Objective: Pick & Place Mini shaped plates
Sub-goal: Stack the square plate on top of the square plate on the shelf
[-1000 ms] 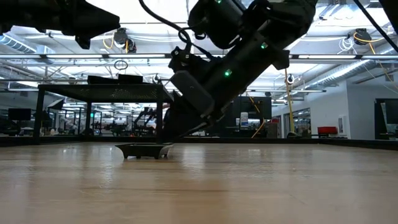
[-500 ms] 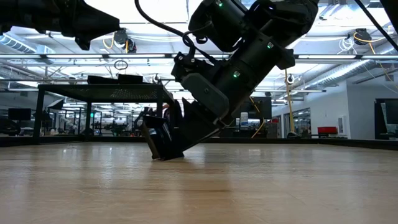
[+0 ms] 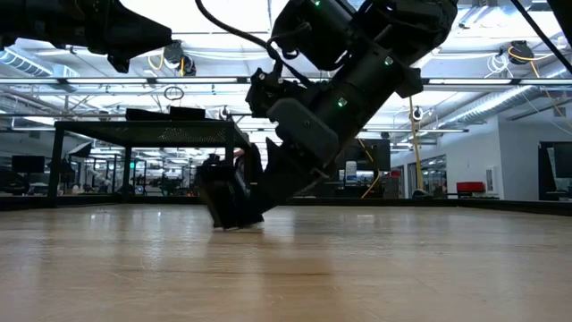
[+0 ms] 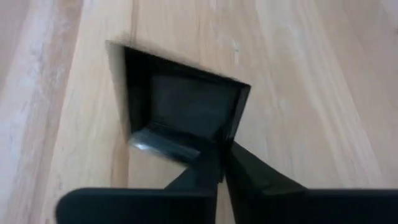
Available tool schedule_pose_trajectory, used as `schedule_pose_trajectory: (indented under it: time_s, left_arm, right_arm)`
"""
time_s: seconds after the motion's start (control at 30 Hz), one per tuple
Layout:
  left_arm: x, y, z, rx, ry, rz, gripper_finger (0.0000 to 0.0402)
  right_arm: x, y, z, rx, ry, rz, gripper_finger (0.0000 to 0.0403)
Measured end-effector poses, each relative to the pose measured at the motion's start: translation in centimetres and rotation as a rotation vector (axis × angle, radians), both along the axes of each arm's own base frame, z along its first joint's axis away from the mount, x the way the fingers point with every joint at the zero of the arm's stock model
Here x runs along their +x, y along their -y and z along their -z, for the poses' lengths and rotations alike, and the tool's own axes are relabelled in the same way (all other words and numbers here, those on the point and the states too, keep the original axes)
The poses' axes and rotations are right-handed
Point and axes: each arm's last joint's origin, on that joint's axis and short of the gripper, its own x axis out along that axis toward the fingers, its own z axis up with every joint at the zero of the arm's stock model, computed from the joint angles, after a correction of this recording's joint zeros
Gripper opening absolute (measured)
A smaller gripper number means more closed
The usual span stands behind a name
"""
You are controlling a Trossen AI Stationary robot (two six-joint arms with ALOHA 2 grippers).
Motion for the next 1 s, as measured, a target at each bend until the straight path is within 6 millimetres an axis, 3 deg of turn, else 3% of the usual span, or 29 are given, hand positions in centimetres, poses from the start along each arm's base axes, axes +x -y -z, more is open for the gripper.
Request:
schedule_pose_trajectory:
  time_s: [0.37, 0.5, 0.6, 0.77, 0.87, 1.0]
  left_arm:
    - [0.0, 0.1, 0.0, -0.019, 0.005, 0.037, 0.0088]
    - [0.4, 0.7, 0.2, 0.037, -0.016, 0.222, 0.0088]
    - [1.0, 1.2, 0.5, 0.073, -0.024, 0.291, 0.0088]
    - [2.3, 1.1, 0.8, 0.001, 0.007, 0.091, 0.0089]
    - [3.0, 0.8, 1.0, 0.002, 0.027, -0.014, 0.0104]
    - [4.0, 0.6, 1.6, 0.03, 0.021, -0.043, 0.0153]
  right_arm:
    - [-0.4, -0.1, -4.1, -0.023, 0.106, -0.025, 0.0001]
    - [-0.7, 0.2, -5.9, -0.166, 0.165, 0.044, 0.0001]
    - [-1.0, 0.7, -7.7, -0.355, 0.233, 0.209, 0.0001]
    - [-1.0, 0.8, -9.8, -0.671, 0.346, 0.494, 0.0001]
    - [-0.7, 0.5, -11.0, -0.748, 0.407, 0.509, 0.0001]
    - [-0.4, 0.4, -11.5, -0.805, 0.444, 0.487, 0.0]
